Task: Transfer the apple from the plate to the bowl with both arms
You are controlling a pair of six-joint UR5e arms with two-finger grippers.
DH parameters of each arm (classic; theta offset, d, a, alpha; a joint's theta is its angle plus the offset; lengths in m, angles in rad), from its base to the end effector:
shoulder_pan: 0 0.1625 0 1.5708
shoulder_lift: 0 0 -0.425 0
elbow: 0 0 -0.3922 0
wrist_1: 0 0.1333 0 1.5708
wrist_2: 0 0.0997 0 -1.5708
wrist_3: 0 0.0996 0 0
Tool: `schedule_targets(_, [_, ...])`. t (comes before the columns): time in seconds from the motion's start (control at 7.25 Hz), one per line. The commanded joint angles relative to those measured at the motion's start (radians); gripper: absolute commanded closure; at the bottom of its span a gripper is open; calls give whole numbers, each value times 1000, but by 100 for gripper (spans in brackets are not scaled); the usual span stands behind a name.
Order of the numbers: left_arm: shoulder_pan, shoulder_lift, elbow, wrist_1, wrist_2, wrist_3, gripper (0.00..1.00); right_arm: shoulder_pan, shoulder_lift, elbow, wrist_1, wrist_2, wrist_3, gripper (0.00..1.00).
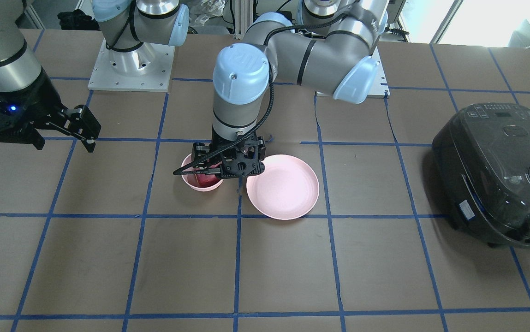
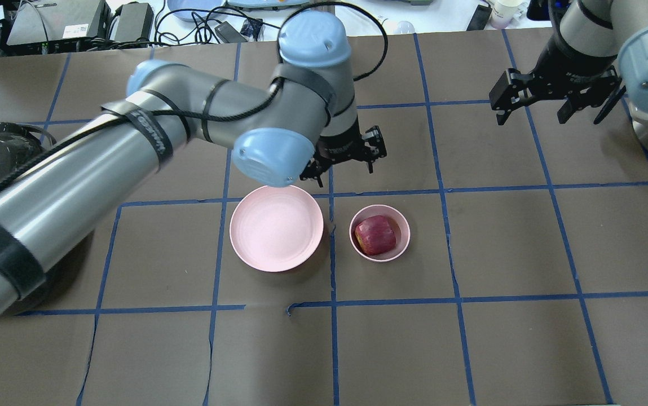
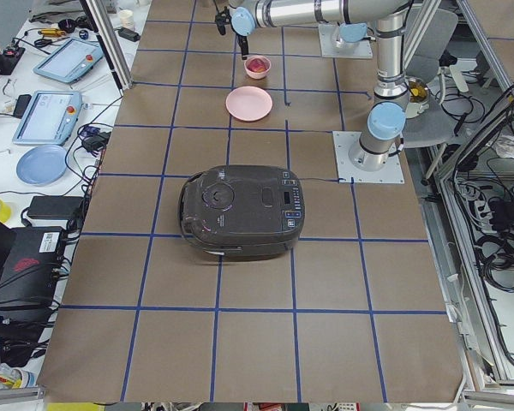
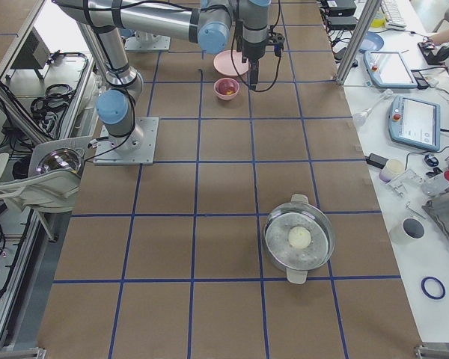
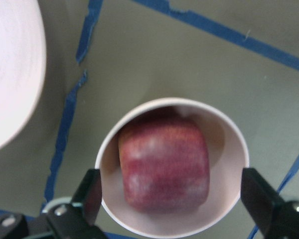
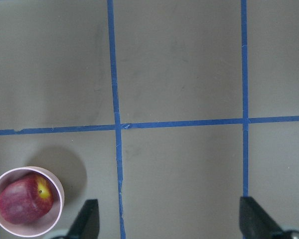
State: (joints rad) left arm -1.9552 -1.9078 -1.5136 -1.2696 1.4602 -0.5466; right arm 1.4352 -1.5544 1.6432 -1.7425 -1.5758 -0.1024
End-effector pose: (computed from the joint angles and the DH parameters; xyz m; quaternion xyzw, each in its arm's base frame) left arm -0.3660 -0.5200 0.3584 0.0803 -0.9952 -0.0153 0.0542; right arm 0.0633 -0.5185 0.4617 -0.0167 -0.9990 0.0408 0.0074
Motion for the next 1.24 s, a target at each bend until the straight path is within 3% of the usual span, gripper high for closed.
schedule_targets(0.0, [105, 120, 78, -166, 31, 338, 0, 37, -35, -13, 9, 10, 36, 0])
schedule_targets(0.14, [145, 178, 78, -175, 40, 414, 0, 77, -33, -14, 11, 8, 128, 0])
schedule_targets(0.55, [274, 340, 66, -357, 113, 483, 0, 96, -39, -17, 58, 11, 145, 0])
schedule_targets(1.1, [306, 363, 58, -366, 114, 545, 0, 96, -61, -48, 178, 13, 145, 0])
